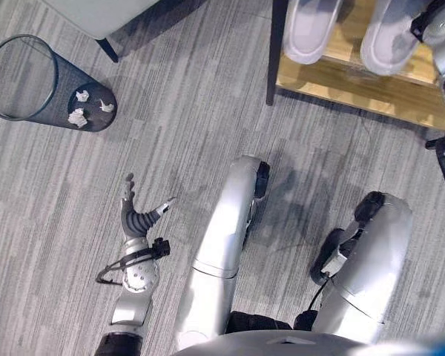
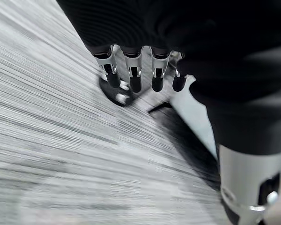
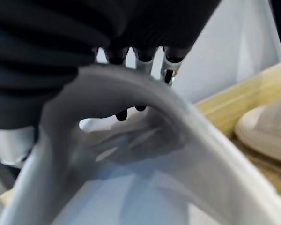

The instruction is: Arrange the slippers neatly on the shoe rack.

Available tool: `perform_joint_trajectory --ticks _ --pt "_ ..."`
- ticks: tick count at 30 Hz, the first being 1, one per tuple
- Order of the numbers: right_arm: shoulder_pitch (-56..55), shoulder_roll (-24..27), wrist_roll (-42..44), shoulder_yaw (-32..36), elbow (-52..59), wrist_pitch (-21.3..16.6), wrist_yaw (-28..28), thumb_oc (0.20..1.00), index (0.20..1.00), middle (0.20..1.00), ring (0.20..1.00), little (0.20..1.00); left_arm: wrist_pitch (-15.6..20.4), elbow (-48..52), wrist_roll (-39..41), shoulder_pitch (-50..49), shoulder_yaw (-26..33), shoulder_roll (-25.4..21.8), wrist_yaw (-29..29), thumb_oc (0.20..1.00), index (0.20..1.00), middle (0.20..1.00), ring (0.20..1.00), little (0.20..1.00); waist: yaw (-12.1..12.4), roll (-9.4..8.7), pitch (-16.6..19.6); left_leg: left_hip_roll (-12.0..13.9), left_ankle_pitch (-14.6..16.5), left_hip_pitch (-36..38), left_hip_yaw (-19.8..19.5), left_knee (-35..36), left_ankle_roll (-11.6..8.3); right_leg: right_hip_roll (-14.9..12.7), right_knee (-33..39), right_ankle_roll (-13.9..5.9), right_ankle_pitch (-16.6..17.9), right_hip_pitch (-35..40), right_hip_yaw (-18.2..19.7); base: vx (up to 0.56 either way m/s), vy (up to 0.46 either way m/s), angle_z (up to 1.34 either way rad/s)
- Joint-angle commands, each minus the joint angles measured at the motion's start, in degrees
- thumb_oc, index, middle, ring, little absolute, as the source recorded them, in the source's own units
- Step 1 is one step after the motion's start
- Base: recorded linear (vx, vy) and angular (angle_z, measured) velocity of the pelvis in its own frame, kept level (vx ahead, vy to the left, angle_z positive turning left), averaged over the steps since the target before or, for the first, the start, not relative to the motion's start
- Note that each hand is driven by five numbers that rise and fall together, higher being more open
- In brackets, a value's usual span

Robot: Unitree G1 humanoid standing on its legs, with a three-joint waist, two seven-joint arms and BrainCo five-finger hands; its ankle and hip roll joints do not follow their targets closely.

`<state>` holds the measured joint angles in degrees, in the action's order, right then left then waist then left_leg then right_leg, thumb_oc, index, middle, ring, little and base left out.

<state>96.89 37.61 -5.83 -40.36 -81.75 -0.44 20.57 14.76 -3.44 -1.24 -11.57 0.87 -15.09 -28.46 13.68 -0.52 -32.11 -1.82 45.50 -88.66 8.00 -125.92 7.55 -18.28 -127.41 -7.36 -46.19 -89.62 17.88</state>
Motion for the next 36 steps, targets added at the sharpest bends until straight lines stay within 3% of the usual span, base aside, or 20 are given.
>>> perform_joint_trajectory --ticks 1,5,10,16,20,24,36 --pt "6.03 -0.34 1.13 -0.4 -4.39 0.01 2.74 1.0 1.0 1.0 1.0 1.0 4.55 4.59 -2.22 0.78 -1.03 -2.63 0.04 1.0 1.0 1.0 1.0 1.0 0.09 2.18 2.32 3.99 4.5 -1.29 -4.47 -5.3 3.61 1.4 5.93 0.67 19.68 -0.05 9.3 0.01 0.041 -0.02" --pt "6.53 -1.6 2.27 2.12 -4.55 1.95 -0.55 1.0 1.0 1.0 1.0 1.0 5.47 3.69 -1.98 0.16 -0.59 -2.66 -0.4 1.0 1.0 1.0 1.0 1.0 -0.56 2.48 2.32 4.35 4.5 -1.29 -4.04 -5.58 3.87 1.54 6.04 0.53 20.32 -0.12 9.91 -0.01 0.036 -0.07" --pt "5.24 -1.05 1.35 2.16 -4.59 1.82 -0.71 1.0 1.0 1.0 1.0 1.0 7.41 2.28 -3.81 -0.91 -2.58 -3.54 -1.64 1.0 1.0 1.0 1.0 1.0 -1.06 2.79 2.32 4.36 4.5 -1.29 -4.12 -5.92 3.82 1.91 5.56 0.83 20.4 -0.22 10.08 -0.01 0.01 -0.03" --pt "1.27 -0.84 4.87 6.71 3.87 -1.69 -0.18 1.0 1.0 1.0 1.0 1.0 4.86 1.25 -3.59 -1.98 -0.87 -2.14 -1.5 1.0 1.0 1.0 1.0 1.0 -1.66 2.52 2.32 4.66 4.5 -1.29 -4.44 -5.8 3.23 2.93 4.6 1.19 20.51 -0.22 10.25 -0.03 -0.025 -0.03" --pt "-2.55 -1.75 7.77 10.98 5.57 0.41 -3.44 1.0 1.0 1.0 1.0 1.0 3.29 2.1 -3.97 -4.1 -1.48 -1.76 -0.95 1.0 1.0 1.0 1.0 1.0 -2.47 2.51 2.32 4.8 4.5 -1.29 -4.96 -6.19 2.83 3.94 3.36 1.77 20.68 -0.24 11.14 -0.06 -0.039 -0.03" --pt "-6.27 -2.72 7.97 12.9 4.99 0.81 -5.06 1.0 1.0 1.0 1.0 1.0 4.87 4.13 -5.86 -7.14 -4.16 -2.54 -3.83 1.0 1.0 1.0 1.0 1.0 -3.09 2.4 2.32 4.93 4.5 -1.29 -5.1 -6.35 2.73 4.71 3.14 2.02 20.9 -0.32 11.32 -0.07 -0.015 0.02" --pt "-12.41 -4.71 9.18 17.8 4.79 0.59 -9.43 1.0 1.0 1.0 1.0 1.0 5.23 2.97 -7.99 -7.81 -6.91 -3.85 -5.25 1.0 1.0 1.0 1.0 1.0 -1.93 3.16 2.32 4.38 4.5 -1.29 -6.6 -8.48 2.67 6.1 1.55 1.89 21.71 0.13 11.65 -0.02 -0.005 -0.01"
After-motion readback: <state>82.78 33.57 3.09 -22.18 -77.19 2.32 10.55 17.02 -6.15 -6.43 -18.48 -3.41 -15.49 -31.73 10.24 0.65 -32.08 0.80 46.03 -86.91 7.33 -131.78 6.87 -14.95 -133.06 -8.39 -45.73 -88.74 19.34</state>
